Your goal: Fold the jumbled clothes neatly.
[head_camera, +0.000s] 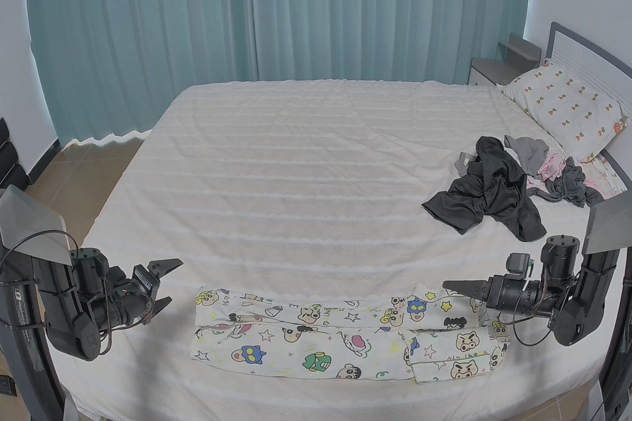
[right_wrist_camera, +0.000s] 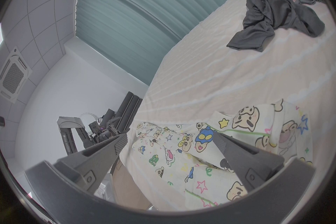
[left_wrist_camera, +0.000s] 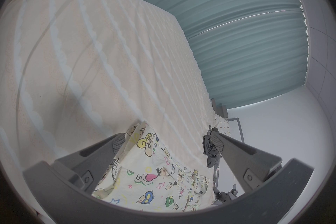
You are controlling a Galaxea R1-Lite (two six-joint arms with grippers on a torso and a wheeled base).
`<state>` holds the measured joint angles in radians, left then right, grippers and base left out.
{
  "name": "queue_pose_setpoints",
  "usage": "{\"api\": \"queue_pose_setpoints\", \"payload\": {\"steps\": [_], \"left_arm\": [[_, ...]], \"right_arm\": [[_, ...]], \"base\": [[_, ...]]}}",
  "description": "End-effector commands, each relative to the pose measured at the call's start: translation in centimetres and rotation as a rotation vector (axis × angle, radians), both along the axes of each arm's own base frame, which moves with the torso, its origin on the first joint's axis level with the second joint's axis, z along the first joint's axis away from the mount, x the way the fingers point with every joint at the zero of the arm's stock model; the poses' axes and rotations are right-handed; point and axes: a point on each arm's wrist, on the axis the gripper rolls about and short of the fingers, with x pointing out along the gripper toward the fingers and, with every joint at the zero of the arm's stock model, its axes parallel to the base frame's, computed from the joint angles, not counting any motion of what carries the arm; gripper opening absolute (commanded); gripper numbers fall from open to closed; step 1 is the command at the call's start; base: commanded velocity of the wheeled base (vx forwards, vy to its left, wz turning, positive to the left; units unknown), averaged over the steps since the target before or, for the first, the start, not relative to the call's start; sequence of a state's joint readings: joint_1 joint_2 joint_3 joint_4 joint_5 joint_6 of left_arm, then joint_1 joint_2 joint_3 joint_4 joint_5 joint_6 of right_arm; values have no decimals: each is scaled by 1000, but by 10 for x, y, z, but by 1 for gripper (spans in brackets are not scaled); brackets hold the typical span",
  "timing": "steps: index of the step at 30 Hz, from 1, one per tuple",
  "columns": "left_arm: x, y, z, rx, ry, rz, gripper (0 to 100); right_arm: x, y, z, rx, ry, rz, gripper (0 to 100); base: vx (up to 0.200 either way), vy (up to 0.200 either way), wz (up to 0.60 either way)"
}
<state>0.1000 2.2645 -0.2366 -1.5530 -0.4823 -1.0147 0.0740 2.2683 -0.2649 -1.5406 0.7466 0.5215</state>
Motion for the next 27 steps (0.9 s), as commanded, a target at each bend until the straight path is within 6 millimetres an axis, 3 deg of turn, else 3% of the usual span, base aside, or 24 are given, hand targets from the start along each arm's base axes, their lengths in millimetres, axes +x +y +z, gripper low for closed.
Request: {"api": "queue_pose_setpoints", "payload": {"steps": [1, 5, 10, 15, 27], "left_arm": [[-3, 2, 5, 3, -23, -1, 100], [-3, 2, 4, 17, -24, -8, 100], [-5, 1, 3, 28, -20, -15, 100], [-6, 1, 2, 37, -18, -18, 100], [-8, 1, 2, 47, -17, -24, 100]], "right_arm": [[2, 4, -31, -15, 81, 12, 100], [1, 6, -36, -18, 97, 18, 100], [17, -3, -49, -17, 90, -20, 100], [23, -21, -50, -18, 118, -85, 100], [25, -28, -45, -51, 131, -160, 100]], "base": [[0, 0, 0], [0, 0, 0], [0, 0, 0], [0, 0, 0], [0, 0, 0]]}}
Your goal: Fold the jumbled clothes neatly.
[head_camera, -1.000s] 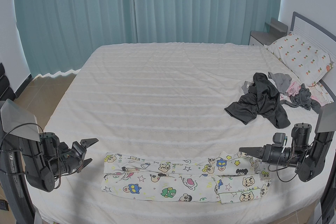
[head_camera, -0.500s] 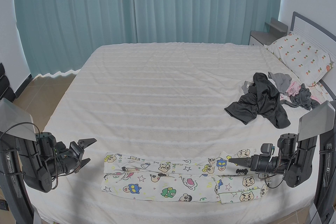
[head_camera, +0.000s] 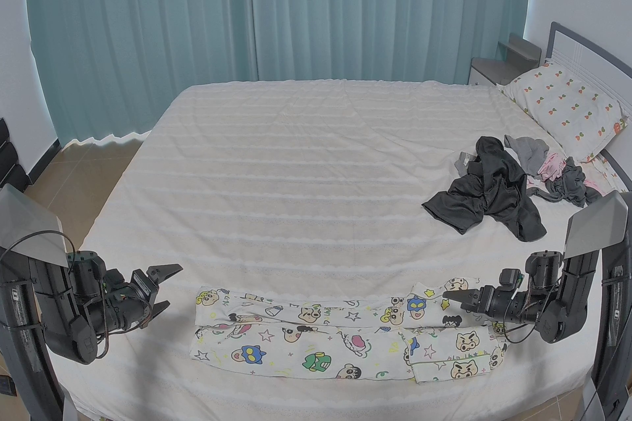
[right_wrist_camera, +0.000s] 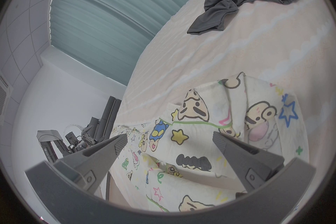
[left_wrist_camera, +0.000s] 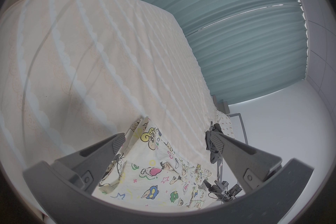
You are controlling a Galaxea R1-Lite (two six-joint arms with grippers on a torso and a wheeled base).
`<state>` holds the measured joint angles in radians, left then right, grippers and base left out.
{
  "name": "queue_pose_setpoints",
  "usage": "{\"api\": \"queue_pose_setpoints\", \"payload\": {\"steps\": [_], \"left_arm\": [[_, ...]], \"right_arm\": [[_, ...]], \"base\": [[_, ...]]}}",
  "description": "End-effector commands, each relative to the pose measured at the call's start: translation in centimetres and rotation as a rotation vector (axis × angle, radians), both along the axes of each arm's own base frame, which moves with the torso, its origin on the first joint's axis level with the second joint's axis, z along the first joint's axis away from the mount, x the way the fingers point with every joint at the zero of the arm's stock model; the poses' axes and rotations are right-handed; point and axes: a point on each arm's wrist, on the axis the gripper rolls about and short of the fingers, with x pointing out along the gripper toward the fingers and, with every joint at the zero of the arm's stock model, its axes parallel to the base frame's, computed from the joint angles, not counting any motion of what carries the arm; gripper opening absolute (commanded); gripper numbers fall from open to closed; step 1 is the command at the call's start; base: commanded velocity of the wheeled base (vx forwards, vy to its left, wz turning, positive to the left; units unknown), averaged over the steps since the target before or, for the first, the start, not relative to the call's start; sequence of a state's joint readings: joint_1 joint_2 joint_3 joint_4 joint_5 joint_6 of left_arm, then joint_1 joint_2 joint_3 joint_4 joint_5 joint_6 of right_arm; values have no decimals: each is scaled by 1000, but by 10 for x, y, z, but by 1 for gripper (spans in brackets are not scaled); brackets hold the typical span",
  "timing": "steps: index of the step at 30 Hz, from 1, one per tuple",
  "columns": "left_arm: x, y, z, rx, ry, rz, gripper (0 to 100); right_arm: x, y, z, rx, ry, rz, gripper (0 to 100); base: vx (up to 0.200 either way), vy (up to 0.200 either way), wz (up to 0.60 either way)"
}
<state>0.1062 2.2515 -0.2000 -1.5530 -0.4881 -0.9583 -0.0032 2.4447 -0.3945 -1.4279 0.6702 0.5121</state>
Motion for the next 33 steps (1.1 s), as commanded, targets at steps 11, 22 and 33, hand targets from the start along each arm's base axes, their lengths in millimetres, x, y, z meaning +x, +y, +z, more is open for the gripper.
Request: {"api": "queue_pose_setpoints", "payload": {"steps": [11, 22, 33], "left_arm": [[1, 0, 1, 7, -19, -3, 100], [1, -1, 1, 15, -21, -4, 100], [0, -1, 0, 37, -22, -15, 100]], "right_arm": [[3, 52, 32, 35, -162, 131, 100], [45, 66, 0, -67, -11, 94, 100], [42, 53, -2, -166, 12, -27, 100]], "base": [[0, 0, 0], [0, 0, 0], [0, 0, 0]]}}
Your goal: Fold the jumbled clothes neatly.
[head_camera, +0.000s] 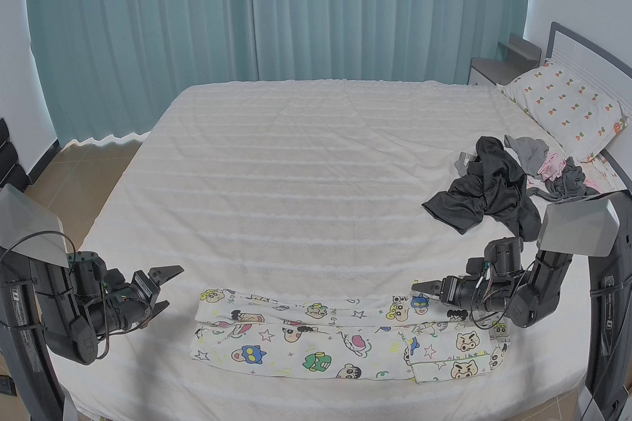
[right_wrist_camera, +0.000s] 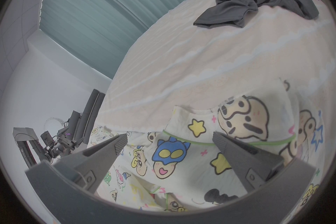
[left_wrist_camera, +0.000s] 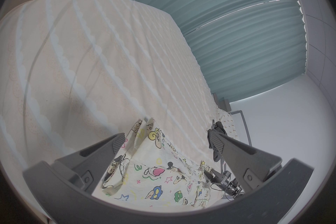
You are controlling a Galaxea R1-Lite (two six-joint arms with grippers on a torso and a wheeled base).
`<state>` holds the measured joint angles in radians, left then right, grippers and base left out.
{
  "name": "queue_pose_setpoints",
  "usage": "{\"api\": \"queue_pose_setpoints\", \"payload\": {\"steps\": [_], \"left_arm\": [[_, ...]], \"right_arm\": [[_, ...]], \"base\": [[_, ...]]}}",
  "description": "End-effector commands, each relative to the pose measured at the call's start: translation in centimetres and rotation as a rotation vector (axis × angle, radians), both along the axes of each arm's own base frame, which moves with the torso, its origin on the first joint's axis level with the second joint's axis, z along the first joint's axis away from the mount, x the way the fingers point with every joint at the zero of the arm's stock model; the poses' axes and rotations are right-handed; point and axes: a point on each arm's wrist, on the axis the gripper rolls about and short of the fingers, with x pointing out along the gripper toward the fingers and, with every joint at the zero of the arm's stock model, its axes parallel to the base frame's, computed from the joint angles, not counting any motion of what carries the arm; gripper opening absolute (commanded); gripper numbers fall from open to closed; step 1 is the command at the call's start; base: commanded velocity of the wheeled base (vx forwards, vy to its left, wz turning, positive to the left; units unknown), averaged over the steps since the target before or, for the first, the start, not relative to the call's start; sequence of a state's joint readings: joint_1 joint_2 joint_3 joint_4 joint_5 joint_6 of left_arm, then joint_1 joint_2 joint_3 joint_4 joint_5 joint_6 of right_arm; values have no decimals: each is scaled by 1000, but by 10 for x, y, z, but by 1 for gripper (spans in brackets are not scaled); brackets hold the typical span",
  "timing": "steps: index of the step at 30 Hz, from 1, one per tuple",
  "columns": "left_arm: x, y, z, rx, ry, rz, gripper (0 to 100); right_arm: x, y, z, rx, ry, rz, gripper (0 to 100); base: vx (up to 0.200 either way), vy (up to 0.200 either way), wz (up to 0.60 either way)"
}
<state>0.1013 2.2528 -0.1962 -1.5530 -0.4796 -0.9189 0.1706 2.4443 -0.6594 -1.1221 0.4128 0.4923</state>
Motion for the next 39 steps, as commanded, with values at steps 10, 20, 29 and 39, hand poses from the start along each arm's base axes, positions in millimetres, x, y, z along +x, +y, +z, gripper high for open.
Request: {"api": "queue_pose_setpoints", "payload": {"steps": [10, 20, 29, 39], "left_arm": [[1, -1, -1, 3, -11, -6, 100], [1, -2, -1, 4, -10, -9, 100], [9, -22, -12, 127, -49, -131, 100], [52, -37, -42, 346, -73, -272, 100]], "right_arm": [[-18, -4, 23, 98, -102, -17, 100], [-9, -22, 9, 40, 10, -54, 100], [-11, -30, 33, 117, -21, -75, 100], [-16, -29, 27, 134, -114, -57, 100]], "base": [[0, 0, 0], [0, 0, 0], [0, 0, 0], [0, 0, 0]]}}
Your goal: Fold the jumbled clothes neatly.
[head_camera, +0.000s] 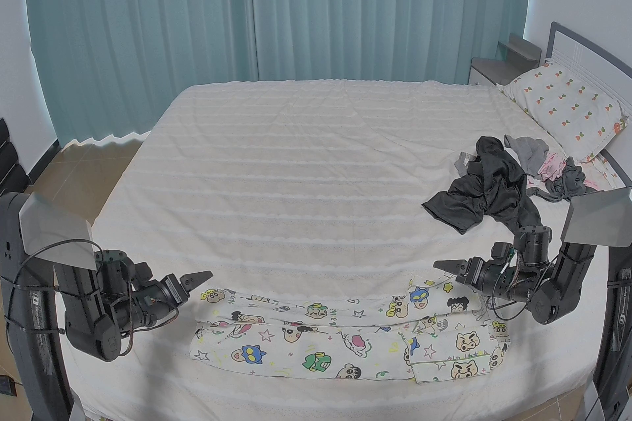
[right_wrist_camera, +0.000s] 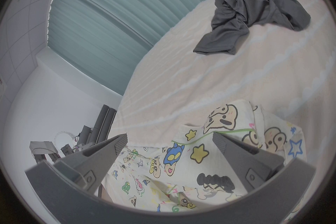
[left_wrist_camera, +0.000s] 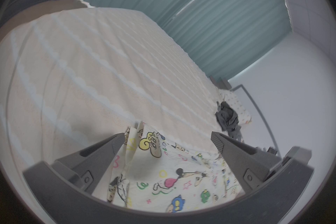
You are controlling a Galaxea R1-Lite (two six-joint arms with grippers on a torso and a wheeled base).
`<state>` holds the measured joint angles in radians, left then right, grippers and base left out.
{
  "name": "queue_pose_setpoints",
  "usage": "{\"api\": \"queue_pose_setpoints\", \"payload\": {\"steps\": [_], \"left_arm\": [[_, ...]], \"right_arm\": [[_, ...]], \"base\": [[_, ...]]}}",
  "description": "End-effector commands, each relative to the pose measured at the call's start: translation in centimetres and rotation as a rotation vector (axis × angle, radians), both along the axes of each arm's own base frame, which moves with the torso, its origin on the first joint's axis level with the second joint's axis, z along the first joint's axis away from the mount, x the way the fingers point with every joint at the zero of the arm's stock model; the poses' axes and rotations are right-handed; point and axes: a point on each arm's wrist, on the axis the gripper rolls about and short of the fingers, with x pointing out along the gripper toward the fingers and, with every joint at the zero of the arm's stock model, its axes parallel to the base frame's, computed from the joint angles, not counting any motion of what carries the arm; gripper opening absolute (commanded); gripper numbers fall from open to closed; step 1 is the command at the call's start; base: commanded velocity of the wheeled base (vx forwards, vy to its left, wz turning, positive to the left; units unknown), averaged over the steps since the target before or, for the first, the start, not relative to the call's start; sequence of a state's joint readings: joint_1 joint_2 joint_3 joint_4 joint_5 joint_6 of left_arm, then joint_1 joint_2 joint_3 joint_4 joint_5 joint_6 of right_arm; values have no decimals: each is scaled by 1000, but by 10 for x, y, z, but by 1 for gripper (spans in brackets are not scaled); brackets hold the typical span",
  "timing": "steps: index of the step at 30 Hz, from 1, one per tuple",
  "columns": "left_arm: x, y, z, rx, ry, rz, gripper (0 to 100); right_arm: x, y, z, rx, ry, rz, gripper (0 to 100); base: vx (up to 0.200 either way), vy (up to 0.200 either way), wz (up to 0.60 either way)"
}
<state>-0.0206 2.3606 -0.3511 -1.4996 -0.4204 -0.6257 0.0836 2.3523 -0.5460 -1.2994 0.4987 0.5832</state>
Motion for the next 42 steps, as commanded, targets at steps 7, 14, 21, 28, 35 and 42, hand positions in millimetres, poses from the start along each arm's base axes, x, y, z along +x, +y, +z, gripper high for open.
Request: {"api": "queue_pose_setpoints", "payload": {"steps": [7, 14, 21, 28, 35, 42], "left_arm": [[28, -13, -20, 121, 34, -110, 100], [32, -22, -21, 119, 21, -134, 0], [31, -18, -20, 125, 21, -117, 0], [35, -17, -11, 124, -19, -111, 0], [43, -20, -2, 125, -70, -115, 0], [53, -20, 7, 124, -122, -110, 0]], "right_arm": [[-6, 2, -8, 4, -23, 8, 100], [-7, 2, -8, 2, -22, 10, 100], [-7, 2, -11, 0, -12, 9, 100], [-7, 2, -13, -1, -2, 10, 100], [-7, 3, -19, -10, 15, 18, 100], [-8, 6, -23, -26, 53, 33, 100]], "base": [[0, 0, 0], [0, 0, 0], [0, 0, 0], [0, 0, 0], [0, 0, 0], [0, 0, 0]]}}
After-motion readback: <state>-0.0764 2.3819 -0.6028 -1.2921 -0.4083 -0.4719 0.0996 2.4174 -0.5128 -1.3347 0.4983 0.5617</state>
